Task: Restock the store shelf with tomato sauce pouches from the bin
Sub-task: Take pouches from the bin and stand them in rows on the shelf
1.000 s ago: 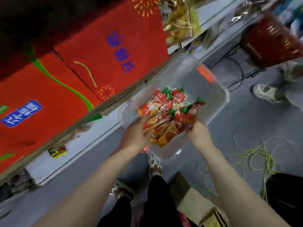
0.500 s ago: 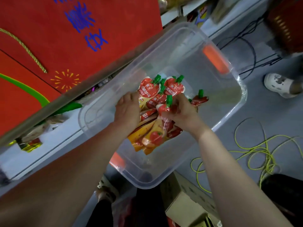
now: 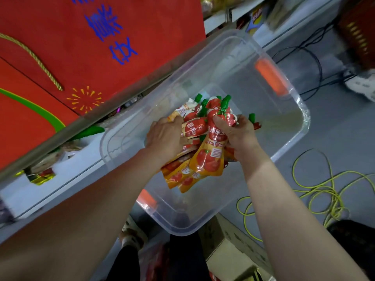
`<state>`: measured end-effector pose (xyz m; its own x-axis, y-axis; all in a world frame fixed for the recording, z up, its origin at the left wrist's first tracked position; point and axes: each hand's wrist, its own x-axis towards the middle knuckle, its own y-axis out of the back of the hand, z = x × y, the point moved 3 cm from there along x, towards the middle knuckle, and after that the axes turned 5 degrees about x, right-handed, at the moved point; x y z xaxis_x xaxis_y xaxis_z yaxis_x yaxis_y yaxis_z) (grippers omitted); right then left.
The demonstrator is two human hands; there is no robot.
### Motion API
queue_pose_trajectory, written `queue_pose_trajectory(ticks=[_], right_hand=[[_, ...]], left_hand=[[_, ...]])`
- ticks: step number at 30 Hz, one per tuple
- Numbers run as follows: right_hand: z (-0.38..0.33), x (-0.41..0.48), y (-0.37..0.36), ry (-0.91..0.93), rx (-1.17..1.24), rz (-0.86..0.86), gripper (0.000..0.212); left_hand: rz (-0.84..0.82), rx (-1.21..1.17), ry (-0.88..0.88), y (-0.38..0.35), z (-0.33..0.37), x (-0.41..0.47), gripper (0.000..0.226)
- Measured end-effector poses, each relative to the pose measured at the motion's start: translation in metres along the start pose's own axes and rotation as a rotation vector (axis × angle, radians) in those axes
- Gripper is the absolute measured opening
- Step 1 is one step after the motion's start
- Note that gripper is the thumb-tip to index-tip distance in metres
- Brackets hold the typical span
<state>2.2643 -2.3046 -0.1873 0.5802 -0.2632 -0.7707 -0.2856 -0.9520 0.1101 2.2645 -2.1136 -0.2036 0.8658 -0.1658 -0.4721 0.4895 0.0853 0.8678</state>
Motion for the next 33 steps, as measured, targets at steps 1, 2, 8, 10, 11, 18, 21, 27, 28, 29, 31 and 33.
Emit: queue_pose_trajectory(ticks=[1,2,8,10,11,18,21,27,28,29,31,33], right_hand=[[-0.005,-0.007,0.000,0.021,0.055,-0.016,0.043],[-0.009,-0.013,0.001,0.042,0.105,-0.036,0.034],[-0.045,-0.070,-0.006,0.089,0.240,-0.135,0.014],[-0.059,-0.098,-0.013,0.159,0.203,-0.113,0.015],[-0.065,-0.112,-0.017,0.197,0.175,-0.111,0.017],[-0.097,-0.225,-0.070,0.390,-0.008,-0.270,0.014],[-0.109,-0.284,-0.103,0.491,-0.035,-0.389,0.011],[-0.125,-0.400,-0.172,0.683,-0.028,-0.553,0.013],[-0.127,-0.419,-0.183,0.718,-0.037,-0.581,0.013],[-0.129,-0.439,-0.193,0.765,-0.050,-0.612,0.013],[-0.133,-0.474,-0.215,0.861,-0.060,-0.665,0.014],[-0.141,-0.501,-0.231,0.922,-0.076,-0.707,0.015]], left_hand=[[0.047,-0.033,0.007,0.006,0.001,-0.006,0.060],[0.097,-0.071,0.002,0.014,0.002,-0.014,0.058],[0.166,-0.603,0.075,0.070,0.002,-0.074,0.049],[0.130,-0.883,0.146,0.085,-0.003,-0.099,0.046],[0.117,-1.000,0.180,0.093,-0.007,-0.113,0.041],[0.200,-1.333,0.335,0.151,-0.062,-0.217,0.018],[0.303,-1.396,0.343,0.176,-0.094,-0.267,0.007],[0.554,-1.429,0.331,0.221,-0.169,-0.370,0.019],[0.580,-1.437,0.304,0.228,-0.180,-0.386,0.019],[0.607,-1.434,0.272,0.236,-0.191,-0.403,0.018],[0.688,-1.426,0.208,0.254,-0.210,-0.436,0.019],[0.761,-1.426,0.152,0.274,-0.226,-0.461,0.023]])
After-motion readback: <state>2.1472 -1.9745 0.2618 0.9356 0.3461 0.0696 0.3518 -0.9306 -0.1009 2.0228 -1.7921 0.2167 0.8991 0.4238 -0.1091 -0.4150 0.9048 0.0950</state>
